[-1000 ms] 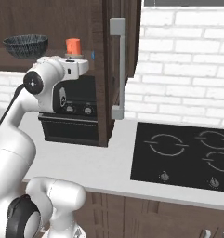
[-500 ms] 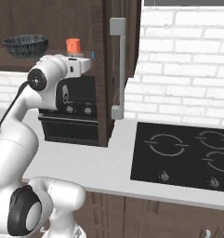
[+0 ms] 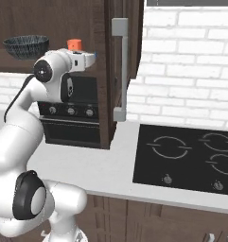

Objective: Gather all objects into one cabinet and sort the glasses and bowls to opposite sides.

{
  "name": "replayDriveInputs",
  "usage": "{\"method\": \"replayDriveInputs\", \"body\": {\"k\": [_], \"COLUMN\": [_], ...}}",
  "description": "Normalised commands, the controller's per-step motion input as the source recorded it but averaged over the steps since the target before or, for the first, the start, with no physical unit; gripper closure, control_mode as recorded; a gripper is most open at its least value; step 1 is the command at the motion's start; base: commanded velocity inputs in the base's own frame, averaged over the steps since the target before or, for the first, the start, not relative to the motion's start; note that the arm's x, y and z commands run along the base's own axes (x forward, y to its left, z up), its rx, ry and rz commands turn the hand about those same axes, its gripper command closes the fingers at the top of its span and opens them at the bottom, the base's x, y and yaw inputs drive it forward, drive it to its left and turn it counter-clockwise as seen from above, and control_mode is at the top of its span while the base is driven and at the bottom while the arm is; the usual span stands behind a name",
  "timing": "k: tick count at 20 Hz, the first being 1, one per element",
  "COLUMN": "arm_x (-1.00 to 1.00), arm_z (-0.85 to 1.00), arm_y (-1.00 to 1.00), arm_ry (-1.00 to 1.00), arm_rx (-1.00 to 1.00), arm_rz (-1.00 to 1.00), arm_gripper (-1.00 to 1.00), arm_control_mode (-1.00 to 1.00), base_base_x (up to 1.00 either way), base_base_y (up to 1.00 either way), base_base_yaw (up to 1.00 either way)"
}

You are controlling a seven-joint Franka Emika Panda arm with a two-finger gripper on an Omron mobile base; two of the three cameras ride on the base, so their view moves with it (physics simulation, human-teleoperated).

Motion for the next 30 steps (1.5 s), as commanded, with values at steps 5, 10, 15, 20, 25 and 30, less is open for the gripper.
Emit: {"method": "replayDriveInputs", "body": {"k": [5,10,15,20,25,30], "arm_x": [0.21,0.0,0.04,0.24,0.19,-0.04], "arm_z": [0.0,0.0,-0.07,-0.2,-0.16,-0.17], "arm_y": [0.0,0.0,0.02,0.0,0.0,0.0], "arm_ry": [-0.07,-0.13,-0.1,-0.09,-0.01,0.08], "arm_rx": [0.0,0.0,0.0,0.0,0.0,0.0], "arm_rz": [0.0,0.0,0.0,0.0,0.0,0.0], "arm_gripper": [1.0,1.0,1.0,1.0,1.0,1.0], "arm_control_mode": [-1.0,-1.0,-1.0,-1.0,-1.0,-1.0], "base_base_x": [0.0,0.0,0.0,0.0,0.0,0.0], "base_base_y": [0.0,0.0,0.0,0.0,0.0,0.0], "base_base_yaw": [0.0,0.0,0.0,0.0,0.0,0.0]}}
